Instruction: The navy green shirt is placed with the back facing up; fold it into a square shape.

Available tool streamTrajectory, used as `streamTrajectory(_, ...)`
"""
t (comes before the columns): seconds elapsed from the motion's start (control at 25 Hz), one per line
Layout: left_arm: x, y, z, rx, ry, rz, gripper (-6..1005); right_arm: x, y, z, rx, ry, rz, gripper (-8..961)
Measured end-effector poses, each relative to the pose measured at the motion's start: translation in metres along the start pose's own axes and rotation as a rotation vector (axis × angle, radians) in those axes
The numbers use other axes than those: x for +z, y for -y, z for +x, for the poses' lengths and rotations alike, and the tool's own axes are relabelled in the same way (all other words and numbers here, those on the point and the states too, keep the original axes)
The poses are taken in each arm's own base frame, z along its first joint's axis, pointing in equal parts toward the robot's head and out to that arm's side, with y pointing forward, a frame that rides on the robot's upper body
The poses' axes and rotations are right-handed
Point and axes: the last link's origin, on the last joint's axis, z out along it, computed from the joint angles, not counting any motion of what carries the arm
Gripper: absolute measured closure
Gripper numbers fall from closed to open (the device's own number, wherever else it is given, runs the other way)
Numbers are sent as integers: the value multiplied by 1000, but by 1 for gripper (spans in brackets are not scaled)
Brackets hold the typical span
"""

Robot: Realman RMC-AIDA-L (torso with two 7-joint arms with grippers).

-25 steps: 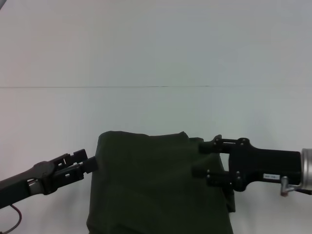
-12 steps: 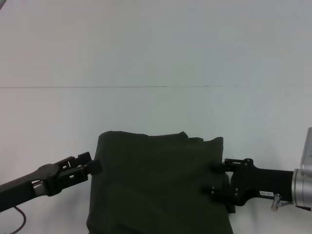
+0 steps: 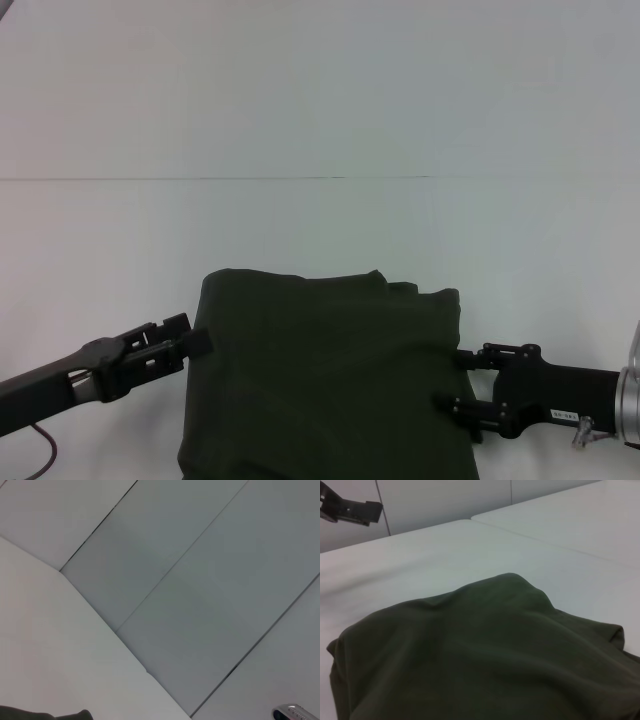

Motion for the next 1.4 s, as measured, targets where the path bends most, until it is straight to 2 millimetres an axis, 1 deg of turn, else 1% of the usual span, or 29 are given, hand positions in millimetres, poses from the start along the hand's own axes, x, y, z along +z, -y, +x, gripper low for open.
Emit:
streamTrajectory(0.24, 2, 1, 2, -35, 2, 2, 111, -8, -1, 4, 11, 13, 4, 283)
streamTrajectory(0.36, 4, 5, 5, -80, 2, 22, 111, -15, -4, 6, 0, 27, 0, 283)
streamTrajectory(0.48, 8, 11, 12, -147, 0, 58, 112, -25, -8, 6, -22, 79, -5, 283)
streamTrajectory(0.56, 10, 19, 21, -210, 0, 103, 112, -31, -11, 6, -35, 124, -15, 283)
streamTrajectory(0.6, 10, 19, 21, -210, 0, 103, 112, -34, -14, 6, -41, 149, -25, 283)
streamTrajectory(0.64, 12, 29, 29, -274, 23, 160, 112, -38, -17, 5, -49, 172, -36, 283)
streamTrajectory(0.8, 26, 48, 44, -331, 142, 296, 112, -45, -30, 7, -115, 228, -78, 283)
streamTrajectory(0.96, 45, 58, 58, -335, 199, 378, 112, -43, -42, 13, -179, 251, -102, 283)
streamTrajectory(1.08, 59, 63, 67, -323, 237, 432, 112, -41, -46, 17, -177, 251, -114, 283)
streamTrajectory(1.2, 72, 65, 71, -279, 284, 471, 112, -40, -47, 17, -173, 250, -120, 283)
streamTrajectory(1.4, 81, 72, 71, -238, 319, 542, 112, -41, -48, 18, -172, 250, -123, 284)
